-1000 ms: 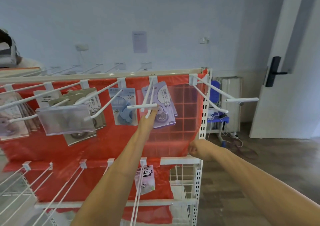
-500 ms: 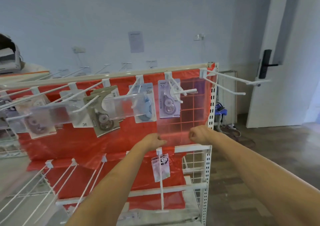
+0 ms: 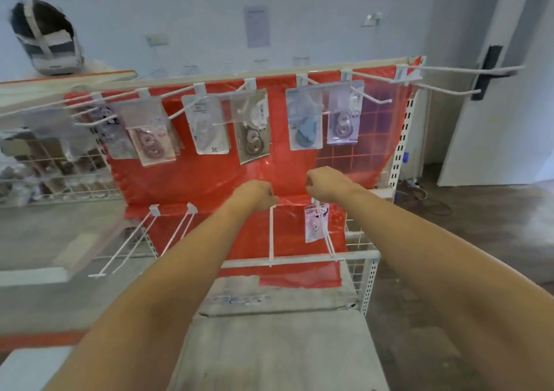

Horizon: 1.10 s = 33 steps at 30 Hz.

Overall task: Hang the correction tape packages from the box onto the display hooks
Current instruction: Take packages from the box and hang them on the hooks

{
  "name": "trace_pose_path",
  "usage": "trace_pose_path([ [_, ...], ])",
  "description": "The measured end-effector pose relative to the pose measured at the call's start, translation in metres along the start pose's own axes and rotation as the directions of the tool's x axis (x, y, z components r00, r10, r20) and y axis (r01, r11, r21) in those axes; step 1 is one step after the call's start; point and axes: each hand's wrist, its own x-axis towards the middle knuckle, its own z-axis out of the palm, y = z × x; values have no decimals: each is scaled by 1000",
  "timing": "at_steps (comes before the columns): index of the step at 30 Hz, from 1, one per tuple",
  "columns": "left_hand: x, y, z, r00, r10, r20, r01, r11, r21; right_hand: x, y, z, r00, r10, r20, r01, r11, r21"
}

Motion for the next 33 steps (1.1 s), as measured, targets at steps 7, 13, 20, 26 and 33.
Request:
trace_pose_path([
  [7,-94,-39,9,987,-146,-65,147,989,15,-32,-75,18,993,-114,-14,114,993,-6],
  [13,-173,-65,43,963,-258,-77,253,965,-65,-76,-127,69,977,-208,54,207,978,30],
  [20,-242,-124,101,934,-353,57,357,913,-196,-115,-180,135,956,-225,189,211,973,94],
  [26,-277,-197,149,935,-321,151,344,923,-169,-123,-232,188,944,-115,308,76,988,135],
  [33,-298,-280,242,913,-251,321,312,937,-155,-134,-269,289,880,-9,474,-57,991,124],
])
